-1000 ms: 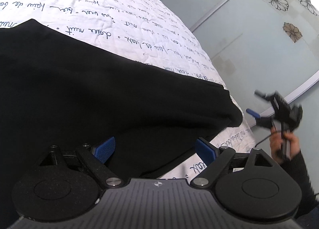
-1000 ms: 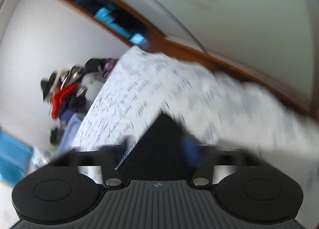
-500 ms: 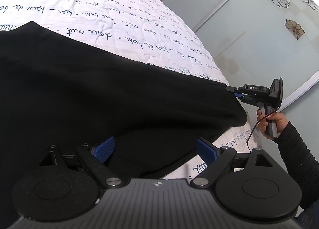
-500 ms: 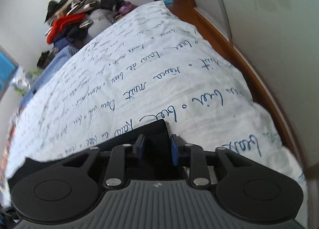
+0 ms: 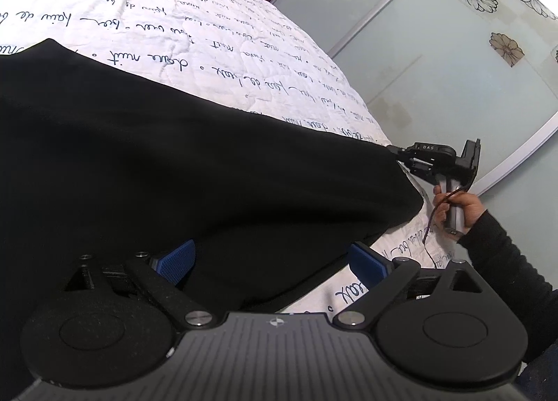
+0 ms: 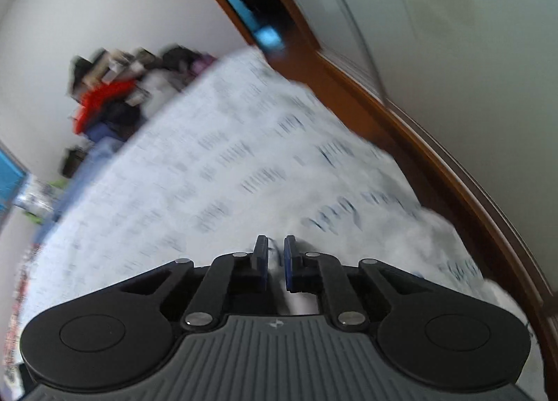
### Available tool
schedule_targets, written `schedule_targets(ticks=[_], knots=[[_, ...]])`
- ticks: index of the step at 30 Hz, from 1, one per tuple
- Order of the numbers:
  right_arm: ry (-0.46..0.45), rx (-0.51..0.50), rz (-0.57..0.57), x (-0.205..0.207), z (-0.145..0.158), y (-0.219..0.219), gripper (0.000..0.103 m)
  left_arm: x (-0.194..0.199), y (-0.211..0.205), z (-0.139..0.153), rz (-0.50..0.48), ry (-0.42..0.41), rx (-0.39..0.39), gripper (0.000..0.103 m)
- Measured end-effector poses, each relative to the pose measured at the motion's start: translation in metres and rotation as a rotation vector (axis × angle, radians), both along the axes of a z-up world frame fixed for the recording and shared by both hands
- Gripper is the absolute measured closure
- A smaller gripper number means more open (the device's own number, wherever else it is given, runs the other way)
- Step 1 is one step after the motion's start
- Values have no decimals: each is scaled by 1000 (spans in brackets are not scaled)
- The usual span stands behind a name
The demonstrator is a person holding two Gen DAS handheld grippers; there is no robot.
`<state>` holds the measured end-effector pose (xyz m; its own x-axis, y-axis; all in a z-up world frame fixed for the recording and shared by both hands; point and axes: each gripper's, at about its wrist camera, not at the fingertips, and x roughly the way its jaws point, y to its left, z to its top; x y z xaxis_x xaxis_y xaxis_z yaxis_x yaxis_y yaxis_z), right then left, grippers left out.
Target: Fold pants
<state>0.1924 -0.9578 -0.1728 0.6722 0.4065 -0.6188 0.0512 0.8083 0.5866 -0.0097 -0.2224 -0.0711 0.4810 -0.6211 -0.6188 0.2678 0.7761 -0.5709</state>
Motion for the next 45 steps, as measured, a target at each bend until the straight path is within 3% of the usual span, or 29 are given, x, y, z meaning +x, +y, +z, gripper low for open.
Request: schedule_targets(ticks=[4,6,9,11,13,14,17,19,21,22,24,25,27,28,29,32,35,36,38,42,45], knots=[[-139,176,-70,-28,22,-6,92,0,4,4,32,35,-14,7],[-141,224,44,-35,33,18,92,2,4,6,37,50,-16,7],[-59,181,310,-35,40,85,86,9,-1,9,23,55,-11,7],[-10,121,428,-36,38,128,70,11,-8,11,6,40,13,7],[18,99,501,-37,35,160,46,9,-15,15,3,-1,83,8],[39,116,517,-38,33,171,40,6,-19,15,2,-26,125,8],[107,288,592,-47,27,196,40,-1,-25,9,-55,-39,183,7],[126,319,623,-51,24,209,41,-9,-27,8,-125,-64,220,6],[125,190,567,-46,19,212,42,-20,-25,7,-182,-97,260,6],[114,216,547,-40,13,204,44,-25,-22,6,-204,-112,268,6],[170,366,467,-28,-2,184,45,-34,-13,7,-217,-111,271,7],[177,365,429,-27,1,179,44,-36,-9,11,-206,-104,256,10],[133,261,407,-32,21,184,36,-36,3,18,-153,-89,206,12],[113,255,430,-34,30,191,23,-35,7,21,-124,-81,164,12],[102,303,472,-34,33,198,16,-32,10,23,-102,-78,113,11],[137,494,588,-28,29,232,15,-17,4,23,-98,-73,-26,11],[198,500,609,-9,17,266,15,-4,-19,18,-176,-103,-122,10],[222,488,594,-1,13,273,15,1,-28,13,-197,-90,-120,10],[242,459,600,10,7,283,15,12,-44,-7,-257,34,-79,11],[223,425,593,28,3,284,19,0,-39,-10,-286,11,-102,7],[195,371,560,31,7,282,18,0,-30,-9,-265,24,-122,11]])
